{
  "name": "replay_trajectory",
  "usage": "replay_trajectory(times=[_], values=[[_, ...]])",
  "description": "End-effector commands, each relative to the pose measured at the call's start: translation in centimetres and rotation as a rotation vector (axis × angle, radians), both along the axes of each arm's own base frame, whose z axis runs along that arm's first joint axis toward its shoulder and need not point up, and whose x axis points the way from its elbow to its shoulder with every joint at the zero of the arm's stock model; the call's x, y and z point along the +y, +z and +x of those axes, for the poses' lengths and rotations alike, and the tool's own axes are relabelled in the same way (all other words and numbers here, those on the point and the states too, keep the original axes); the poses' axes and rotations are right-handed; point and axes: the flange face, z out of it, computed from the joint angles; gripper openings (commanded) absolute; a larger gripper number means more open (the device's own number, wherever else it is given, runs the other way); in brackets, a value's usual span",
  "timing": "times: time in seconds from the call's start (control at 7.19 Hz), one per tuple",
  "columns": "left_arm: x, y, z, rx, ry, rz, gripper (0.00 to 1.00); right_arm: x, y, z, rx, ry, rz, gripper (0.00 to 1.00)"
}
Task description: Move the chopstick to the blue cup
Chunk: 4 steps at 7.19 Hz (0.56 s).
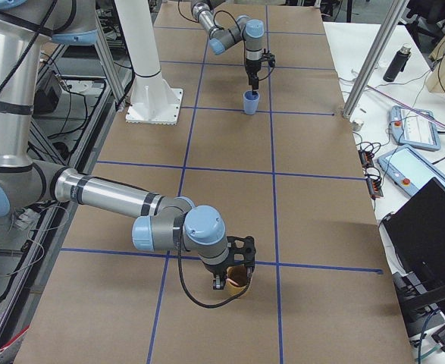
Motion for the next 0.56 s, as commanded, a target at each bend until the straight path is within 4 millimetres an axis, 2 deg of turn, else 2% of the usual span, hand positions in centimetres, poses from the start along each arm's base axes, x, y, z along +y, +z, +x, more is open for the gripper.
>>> replay_trajectory(times=[0.0, 0.14, 0.42], values=[[0.2, 0.1, 0.0, 0.003, -0.001, -0.001, 0.98, 1.1, -2.9, 1.2, -0.010, 0.030, 0.035, 0.00], [0.1, 0.3, 0.0, 0.001, -0.003, 0.000, 0.98, 1.4, -4.8, 1.8, -0.025, 0.047, 0.040, 0.00], [0.2, 0.8, -0.2, -0.004, -0.019, 0.016, 0.98, 2.4, -10.6, 3.9, -0.026, 0.060, 0.020, 0.00]])
